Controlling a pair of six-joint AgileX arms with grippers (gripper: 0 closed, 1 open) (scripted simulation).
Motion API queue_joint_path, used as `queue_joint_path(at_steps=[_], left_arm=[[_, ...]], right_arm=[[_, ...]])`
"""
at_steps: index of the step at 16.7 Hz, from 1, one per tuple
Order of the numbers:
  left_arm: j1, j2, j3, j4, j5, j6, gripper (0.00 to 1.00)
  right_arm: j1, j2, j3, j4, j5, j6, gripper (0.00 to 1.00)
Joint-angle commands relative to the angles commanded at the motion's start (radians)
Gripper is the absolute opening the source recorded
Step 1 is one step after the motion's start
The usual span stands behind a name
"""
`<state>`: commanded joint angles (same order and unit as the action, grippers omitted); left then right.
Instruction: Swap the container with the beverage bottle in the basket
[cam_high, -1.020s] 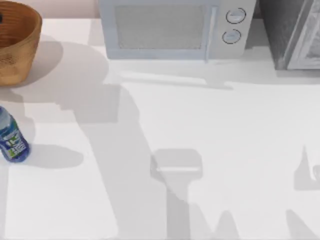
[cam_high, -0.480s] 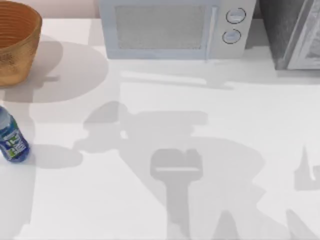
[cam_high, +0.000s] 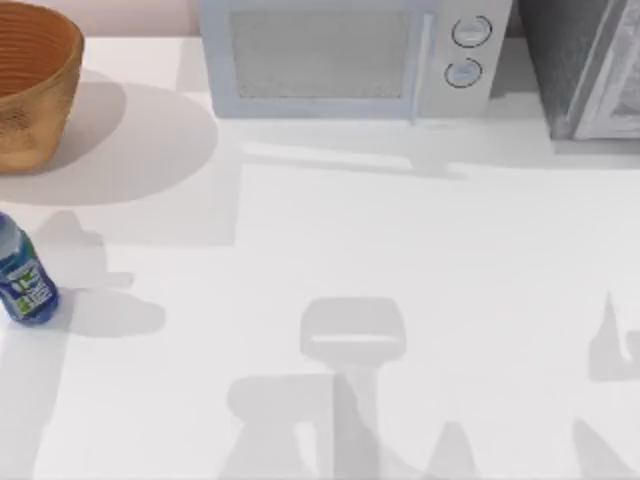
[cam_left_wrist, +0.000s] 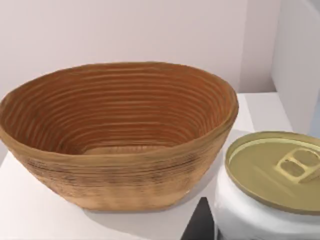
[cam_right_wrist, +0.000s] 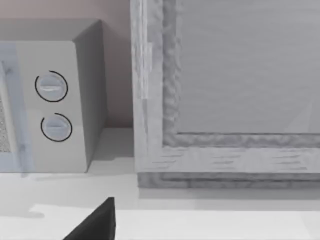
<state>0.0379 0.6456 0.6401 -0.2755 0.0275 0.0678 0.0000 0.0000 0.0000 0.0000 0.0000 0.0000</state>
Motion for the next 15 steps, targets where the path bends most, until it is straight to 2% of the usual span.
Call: queue_joint_path(at_steps=[4,7,10,15], left_arm=[[-0.023,-0.357,-0.345,0.153,-0.021,-0.03,0.0],[-0.033,-0.541,-0.531,0.231,-0.027,-0.052,0.0],[-0.037,-0.634,-0.628,0.271,-0.028,-0.066,0.0],[-0.038,-0.646,-0.64,0.276,-0.027,-0.068,0.0]], right_arm=[[0.0,0.0,0.0,0.0,0.0,0.0,1.0],[0.0,0.0,0.0,0.0,0.0,0.0,1.0],[0.0,0.0,0.0,0.0,0.0,0.0,1.0],[0.0,0.0,0.0,0.0,0.0,0.0,1.0]])
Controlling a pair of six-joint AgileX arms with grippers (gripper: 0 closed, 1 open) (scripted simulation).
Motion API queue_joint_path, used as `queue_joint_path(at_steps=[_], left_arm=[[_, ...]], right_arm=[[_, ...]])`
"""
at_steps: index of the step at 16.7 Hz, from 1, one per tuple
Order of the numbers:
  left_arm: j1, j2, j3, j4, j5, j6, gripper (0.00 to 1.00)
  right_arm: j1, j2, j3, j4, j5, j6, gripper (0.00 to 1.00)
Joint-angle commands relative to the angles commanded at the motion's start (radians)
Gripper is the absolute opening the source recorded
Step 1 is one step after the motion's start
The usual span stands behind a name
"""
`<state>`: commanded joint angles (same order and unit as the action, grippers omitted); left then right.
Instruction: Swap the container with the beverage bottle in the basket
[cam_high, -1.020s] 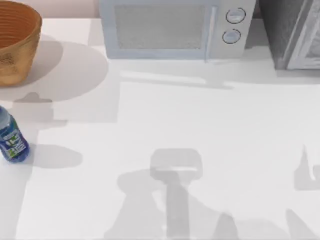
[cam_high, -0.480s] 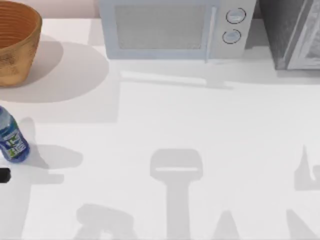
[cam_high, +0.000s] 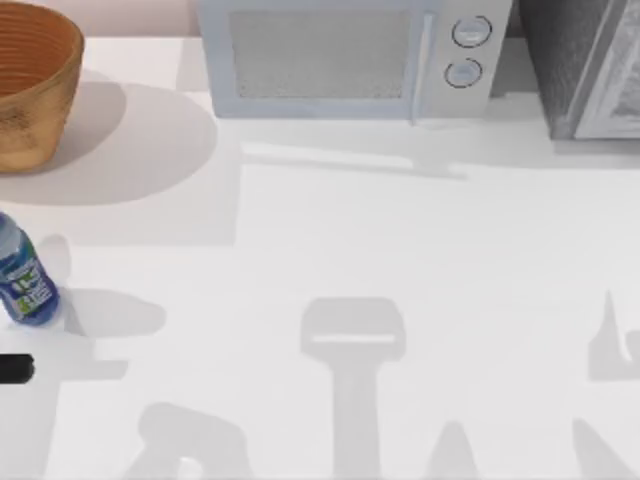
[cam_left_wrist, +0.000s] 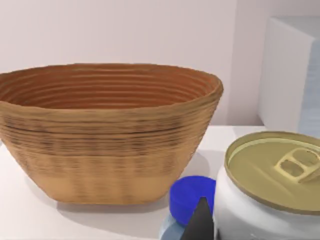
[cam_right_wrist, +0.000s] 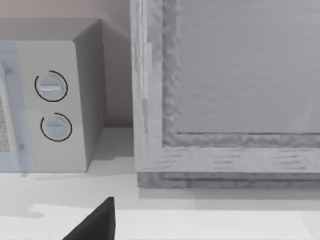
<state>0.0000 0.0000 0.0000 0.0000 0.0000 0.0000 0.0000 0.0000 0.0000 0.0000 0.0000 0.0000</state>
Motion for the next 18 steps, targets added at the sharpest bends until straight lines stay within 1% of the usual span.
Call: queue_joint_path(at_steps=[4,6,8,12,18], left_arm=[[0.0,0.028,0.008,0.006,0.009,0.002,0.0],[-0.008,0.095,0.036,0.033,0.038,0.002,0.0],[-0.022,0.199,0.082,0.079,0.083,0.002,0.0],[-0.068,0.472,0.224,0.218,0.217,0.005,0.0],[-0.154,0.997,0.496,0.486,0.472,0.009,0.0]], right_arm=[[0.0,0.0,0.0,0.0,0.0,0.0,1.0],[0.0,0.0,0.0,0.0,0.0,0.0,1.0],[0.0,0.0,0.0,0.0,0.0,0.0,1.0],[0.0,0.0,0.0,0.0,0.0,0.0,1.0],[0.0,0.0,0.0,0.0,0.0,0.0,1.0]])
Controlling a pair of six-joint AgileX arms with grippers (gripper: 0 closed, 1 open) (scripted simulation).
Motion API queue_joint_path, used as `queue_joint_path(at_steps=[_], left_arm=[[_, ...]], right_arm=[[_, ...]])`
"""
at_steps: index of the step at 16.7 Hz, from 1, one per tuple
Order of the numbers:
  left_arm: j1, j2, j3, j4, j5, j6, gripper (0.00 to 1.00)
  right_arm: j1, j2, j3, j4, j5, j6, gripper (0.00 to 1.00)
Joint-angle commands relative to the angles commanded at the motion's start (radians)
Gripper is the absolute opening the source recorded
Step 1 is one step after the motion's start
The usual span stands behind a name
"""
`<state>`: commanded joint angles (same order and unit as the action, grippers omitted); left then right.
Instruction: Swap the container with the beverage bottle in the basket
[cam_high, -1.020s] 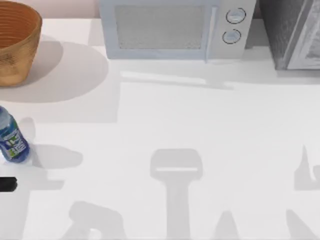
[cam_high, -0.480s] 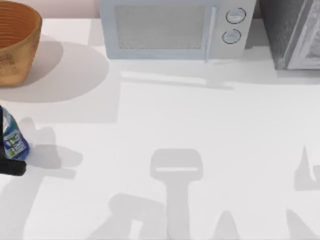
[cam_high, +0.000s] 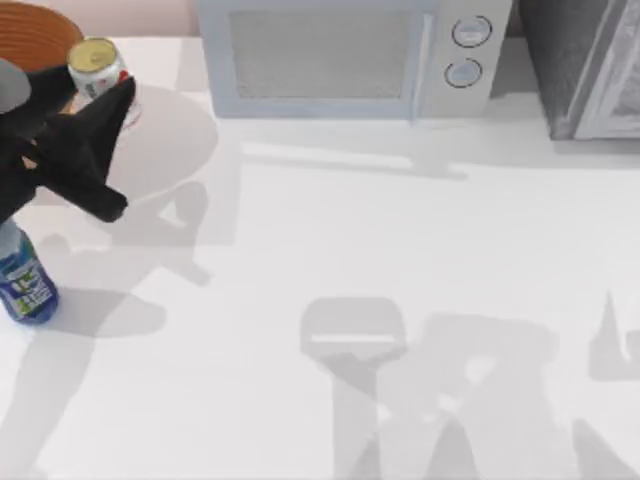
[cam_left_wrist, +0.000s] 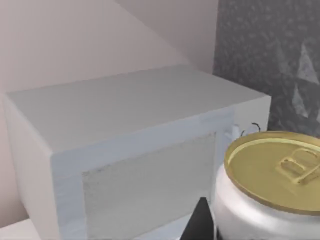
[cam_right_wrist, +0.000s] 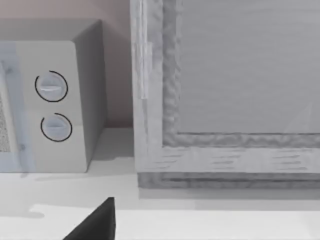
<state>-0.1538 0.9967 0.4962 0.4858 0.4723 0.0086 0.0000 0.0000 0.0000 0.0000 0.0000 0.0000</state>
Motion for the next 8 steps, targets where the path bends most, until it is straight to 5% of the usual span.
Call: queue_joint_path(at_steps=[8], left_arm=[[-0.114,0.739,0.373,0.366,0.35,0.006,0.0]], right_arm=[[0.0,0.0,0.0,0.0,0.0,0.0,1.0]])
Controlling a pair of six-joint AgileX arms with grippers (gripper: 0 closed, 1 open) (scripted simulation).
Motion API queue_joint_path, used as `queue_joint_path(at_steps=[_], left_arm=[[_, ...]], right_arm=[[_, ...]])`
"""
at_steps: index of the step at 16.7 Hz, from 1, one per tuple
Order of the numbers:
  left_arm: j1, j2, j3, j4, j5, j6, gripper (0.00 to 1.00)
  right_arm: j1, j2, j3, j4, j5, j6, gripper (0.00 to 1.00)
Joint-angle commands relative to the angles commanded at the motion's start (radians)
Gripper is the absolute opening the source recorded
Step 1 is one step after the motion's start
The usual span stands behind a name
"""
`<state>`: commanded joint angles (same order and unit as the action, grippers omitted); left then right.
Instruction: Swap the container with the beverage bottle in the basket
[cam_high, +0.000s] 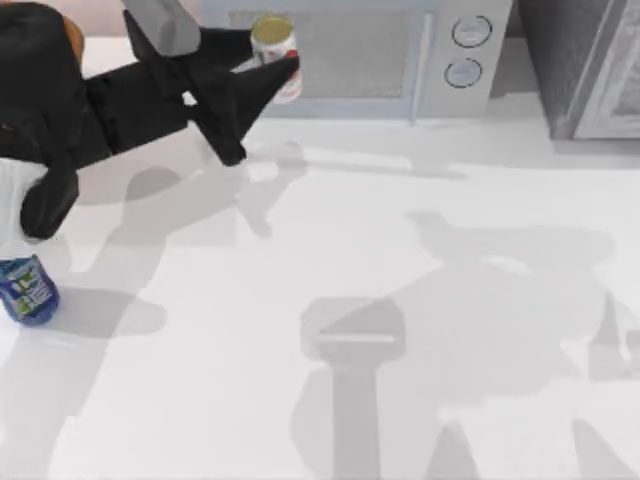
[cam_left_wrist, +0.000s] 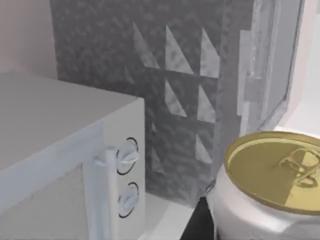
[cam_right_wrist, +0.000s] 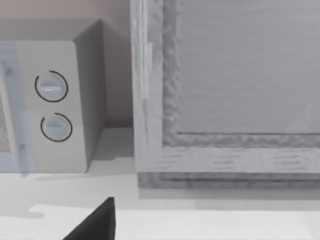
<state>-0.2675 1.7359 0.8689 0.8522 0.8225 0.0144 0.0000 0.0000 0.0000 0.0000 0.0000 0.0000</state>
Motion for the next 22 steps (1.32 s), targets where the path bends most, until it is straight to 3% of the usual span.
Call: queue_joint_path(at_steps=[6,11,15,21,22], left_arm=[[-0.07,0.467,0.231,0.227,0.218,0.004,0.0],[-0.111,0.735,0.364,0.358,0.344,0.006,0.0],[-0.128,0.84,0.419,0.412,0.395,0.009,0.0],[-0.13,0.849,0.424,0.417,0.401,0.009,0.0],[-0.13,0.849,0.424,0.417,0.401,0.009,0.08]], right_arm=[[0.0,0.0,0.0,0.0,0.0,0.0,1.0],[0.0,0.0,0.0,0.0,0.0,0.0,1.0],[0.0,0.0,0.0,0.0,0.0,0.0,1.0],[0.0,0.0,0.0,0.0,0.0,0.0,1.0],[0.0,0.0,0.0,0.0,0.0,0.0,1.0]])
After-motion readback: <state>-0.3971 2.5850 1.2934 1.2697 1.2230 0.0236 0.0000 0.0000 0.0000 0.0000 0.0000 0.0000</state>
